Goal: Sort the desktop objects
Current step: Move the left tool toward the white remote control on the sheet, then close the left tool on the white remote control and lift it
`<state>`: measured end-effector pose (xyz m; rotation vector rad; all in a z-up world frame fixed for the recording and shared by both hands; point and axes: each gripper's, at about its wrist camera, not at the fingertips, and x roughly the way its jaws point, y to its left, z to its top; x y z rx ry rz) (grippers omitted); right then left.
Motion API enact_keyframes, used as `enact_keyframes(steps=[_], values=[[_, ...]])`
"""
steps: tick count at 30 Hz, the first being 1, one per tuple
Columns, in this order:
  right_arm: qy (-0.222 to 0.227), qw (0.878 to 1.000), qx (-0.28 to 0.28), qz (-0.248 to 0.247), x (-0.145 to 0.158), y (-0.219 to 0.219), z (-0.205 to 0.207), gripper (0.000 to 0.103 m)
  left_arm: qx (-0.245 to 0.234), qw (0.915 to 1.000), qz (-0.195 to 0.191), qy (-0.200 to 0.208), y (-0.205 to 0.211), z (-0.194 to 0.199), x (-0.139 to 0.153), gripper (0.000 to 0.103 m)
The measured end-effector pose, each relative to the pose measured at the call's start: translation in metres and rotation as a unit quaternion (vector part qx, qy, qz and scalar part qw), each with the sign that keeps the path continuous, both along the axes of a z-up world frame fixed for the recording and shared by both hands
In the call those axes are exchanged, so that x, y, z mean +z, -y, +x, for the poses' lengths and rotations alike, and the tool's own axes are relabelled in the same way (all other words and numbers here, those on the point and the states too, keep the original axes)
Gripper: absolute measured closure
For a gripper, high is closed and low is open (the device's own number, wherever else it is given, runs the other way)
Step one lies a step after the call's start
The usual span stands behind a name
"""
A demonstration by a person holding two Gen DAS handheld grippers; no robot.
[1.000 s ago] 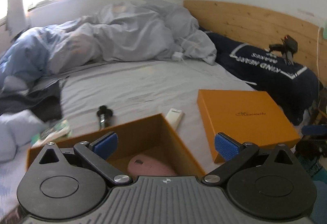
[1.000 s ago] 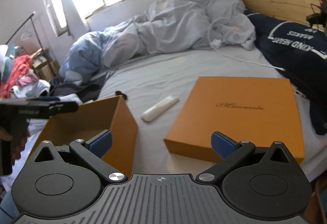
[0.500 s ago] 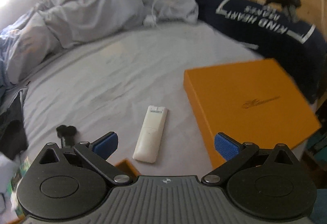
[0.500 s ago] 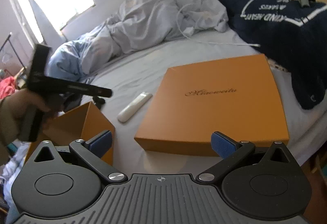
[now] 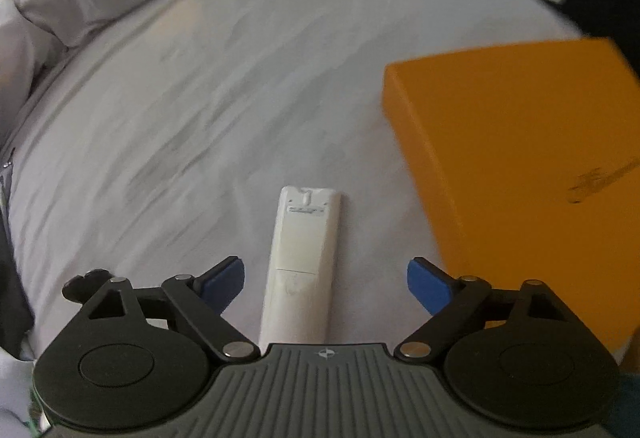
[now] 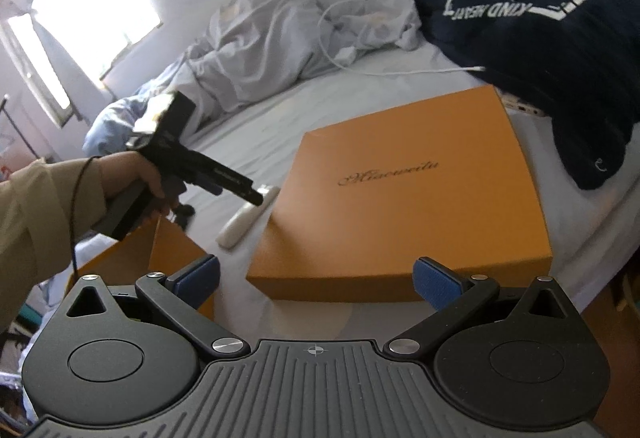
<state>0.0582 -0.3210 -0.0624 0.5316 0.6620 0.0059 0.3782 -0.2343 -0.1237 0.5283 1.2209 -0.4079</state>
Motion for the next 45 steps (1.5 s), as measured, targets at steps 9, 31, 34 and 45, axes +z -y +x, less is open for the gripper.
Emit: enact_keyframes(steps=[9, 31, 34, 45], values=[[-0.014, 1.000, -0.012, 0.011, -0.009, 0.007, 0.002, 0.000, 0.019, 0.9974, 0.045, -0.053, 0.001, 0.020, -0.035, 0.009], [-0.021, 0.999, -0.021, 0.019, -0.011, 0.012, 0.002, 0.000, 0.047, 0.9959, 0.009, -0.077, -0.023, -0.010, -0.022, 0.048], [-0.019, 1.000, -0.021, 0.014, -0.010, 0.012, 0.001, 0.000, 0.041, 0.9969, 0.012, -0.066, -0.023, -0.020, -0.018, 0.048], [-0.014, 1.000, -0.016, 0.007, -0.008, 0.011, 0.001, 0.000, 0.037, 0.9971, -0.059, -0.029, -0.040, -0.064, 0.023, 0.050]])
